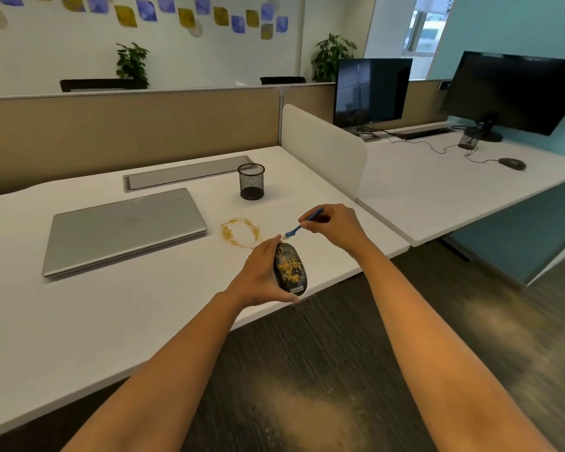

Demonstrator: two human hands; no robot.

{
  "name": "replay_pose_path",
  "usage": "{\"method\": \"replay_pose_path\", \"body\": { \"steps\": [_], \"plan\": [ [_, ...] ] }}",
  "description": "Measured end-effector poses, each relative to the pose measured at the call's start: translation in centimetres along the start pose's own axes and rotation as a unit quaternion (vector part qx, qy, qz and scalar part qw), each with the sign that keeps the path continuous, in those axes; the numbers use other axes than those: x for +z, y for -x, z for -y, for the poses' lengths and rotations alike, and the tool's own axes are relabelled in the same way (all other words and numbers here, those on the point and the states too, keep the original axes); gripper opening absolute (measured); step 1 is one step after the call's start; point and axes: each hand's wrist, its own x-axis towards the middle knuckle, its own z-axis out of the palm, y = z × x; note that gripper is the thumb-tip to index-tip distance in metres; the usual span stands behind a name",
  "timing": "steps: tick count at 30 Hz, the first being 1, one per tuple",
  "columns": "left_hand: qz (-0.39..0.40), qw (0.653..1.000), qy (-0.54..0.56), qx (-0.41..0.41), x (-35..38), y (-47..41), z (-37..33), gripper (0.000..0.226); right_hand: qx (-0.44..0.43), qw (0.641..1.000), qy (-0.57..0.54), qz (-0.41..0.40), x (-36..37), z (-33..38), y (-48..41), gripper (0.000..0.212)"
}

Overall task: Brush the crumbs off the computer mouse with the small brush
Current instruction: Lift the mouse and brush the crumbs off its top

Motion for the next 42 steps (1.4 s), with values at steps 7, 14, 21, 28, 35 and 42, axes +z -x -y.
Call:
{"method": "replay_pose_path", "body": {
  "steps": [7,14,21,28,35,42],
  "plan": [
    [-0.017,0.999,0.018,-0.032,3.4,1.1,-4.1,0.116,-0.021,0.999,0.002,0.034,-3.2,-1.5,2.5,0.017],
    [-0.046,0.998,0.022,-0.029,6.3,1.8,-7.5,0.114,-0.042,0.997,0.019,0.057,-6.6,-3.3,4.8,0.016],
    [-0.05,0.998,0.01,-0.026,7.2,1.8,-9.1,0.113,-0.05,0.994,0.041,0.089,-8.7,-3.9,5.5,0.013],
    [-0.041,0.999,0.008,-0.024,6.4,1.6,-9.1,0.113,-0.052,0.997,0.014,0.049,-8.4,-3.3,5.1,0.013],
    [-0.04,0.999,-0.009,-0.02,5.4,1.7,-8.4,0.113,-0.043,0.995,0.03,0.085,-8.1,-3.0,4.9,0.013],
    [-0.035,0.999,0.003,-0.012,5.0,1.7,-8.0,0.117,-0.039,0.998,0.018,0.042,-6.5,-2.3,4.9,0.017]
  ]
}}
